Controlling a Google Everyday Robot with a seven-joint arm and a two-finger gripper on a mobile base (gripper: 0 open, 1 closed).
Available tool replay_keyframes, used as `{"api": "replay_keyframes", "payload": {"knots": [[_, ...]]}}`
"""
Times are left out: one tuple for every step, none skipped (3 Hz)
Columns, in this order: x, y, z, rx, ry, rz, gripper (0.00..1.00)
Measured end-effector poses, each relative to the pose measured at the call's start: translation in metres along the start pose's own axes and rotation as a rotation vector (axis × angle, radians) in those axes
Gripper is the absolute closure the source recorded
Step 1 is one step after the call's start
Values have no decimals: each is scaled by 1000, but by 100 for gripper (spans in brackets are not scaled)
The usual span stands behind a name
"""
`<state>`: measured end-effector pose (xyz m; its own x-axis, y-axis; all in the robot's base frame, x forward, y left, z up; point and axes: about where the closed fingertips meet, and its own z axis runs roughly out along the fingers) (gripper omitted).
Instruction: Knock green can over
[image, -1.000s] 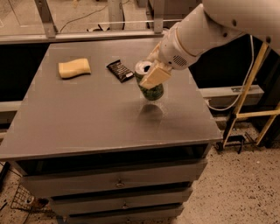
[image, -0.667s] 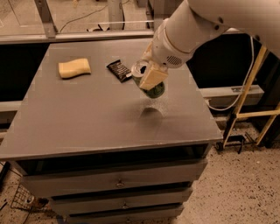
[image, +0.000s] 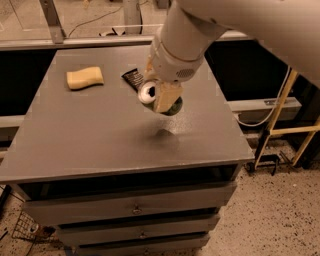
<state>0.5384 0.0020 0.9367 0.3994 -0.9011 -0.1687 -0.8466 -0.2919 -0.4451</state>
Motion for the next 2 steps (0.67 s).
{"api": "replay_keyframes", "payload": {"knots": [[-16, 16, 15, -93, 29, -139, 100], [-34, 36, 35, -200, 46, -264, 100]]}}
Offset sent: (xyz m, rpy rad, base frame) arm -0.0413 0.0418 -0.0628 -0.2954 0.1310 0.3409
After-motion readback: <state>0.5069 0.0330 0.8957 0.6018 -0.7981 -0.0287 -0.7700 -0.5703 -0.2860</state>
